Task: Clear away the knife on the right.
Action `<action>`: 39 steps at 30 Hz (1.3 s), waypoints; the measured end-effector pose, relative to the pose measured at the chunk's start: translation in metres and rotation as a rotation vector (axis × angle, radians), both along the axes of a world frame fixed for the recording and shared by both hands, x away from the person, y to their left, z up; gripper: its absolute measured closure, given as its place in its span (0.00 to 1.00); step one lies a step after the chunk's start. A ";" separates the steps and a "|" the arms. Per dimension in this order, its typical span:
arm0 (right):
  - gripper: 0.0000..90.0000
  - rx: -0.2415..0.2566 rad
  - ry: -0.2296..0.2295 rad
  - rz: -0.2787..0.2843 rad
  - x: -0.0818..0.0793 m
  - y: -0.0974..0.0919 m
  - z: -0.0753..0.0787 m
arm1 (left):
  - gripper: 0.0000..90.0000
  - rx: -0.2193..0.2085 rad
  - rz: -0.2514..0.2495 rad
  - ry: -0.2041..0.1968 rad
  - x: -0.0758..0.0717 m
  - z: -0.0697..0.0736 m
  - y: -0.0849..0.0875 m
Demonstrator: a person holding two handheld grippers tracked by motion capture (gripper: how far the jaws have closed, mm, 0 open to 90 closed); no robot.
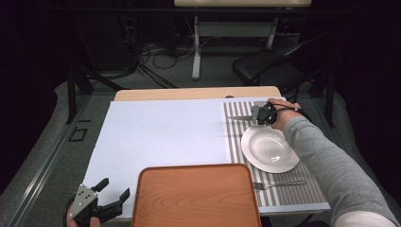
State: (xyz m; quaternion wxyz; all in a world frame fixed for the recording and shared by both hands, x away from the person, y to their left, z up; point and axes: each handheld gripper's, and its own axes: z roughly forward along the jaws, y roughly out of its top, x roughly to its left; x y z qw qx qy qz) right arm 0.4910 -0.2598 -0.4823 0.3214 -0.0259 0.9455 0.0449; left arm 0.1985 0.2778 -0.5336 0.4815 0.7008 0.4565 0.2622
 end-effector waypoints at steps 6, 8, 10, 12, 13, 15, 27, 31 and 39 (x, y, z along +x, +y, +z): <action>0.89 0.014 -0.008 -0.049 -0.023 -0.008 0.012 | 0.17 0.001 -0.015 -0.004 0.007 0.000 -0.002; 0.89 0.033 -0.012 -0.084 -0.032 -0.011 0.016 | 0.17 0.002 -0.022 -0.005 0.009 0.000 -0.002; 0.89 0.067 -0.013 -0.107 -0.041 -0.015 0.020 | 0.17 -0.002 -0.023 -0.005 0.010 0.000 -0.001; 0.89 0.122 -0.009 -0.122 -0.050 -0.019 0.023 | 0.17 -0.004 -0.026 -0.004 0.012 0.000 -0.001; 0.89 0.143 -0.015 -0.136 -0.054 -0.020 0.024 | 0.17 -0.005 -0.027 -0.006 0.013 0.000 -0.001; 0.89 0.178 0.003 -0.157 -0.063 -0.024 0.028 | 0.17 -0.007 -0.033 -0.007 0.015 0.000 -0.001; 0.89 0.509 0.042 -0.284 -0.106 -0.043 0.047 | 0.17 -0.004 -0.057 -0.013 0.021 0.001 -0.006; 0.89 0.646 0.092 -0.355 -0.116 -0.053 0.055 | 0.17 -0.006 -0.059 -0.015 0.021 0.001 -0.006; 0.89 0.829 0.194 -0.457 -0.129 -0.070 0.053 | 0.17 -0.004 -0.059 -0.016 0.021 0.001 -0.006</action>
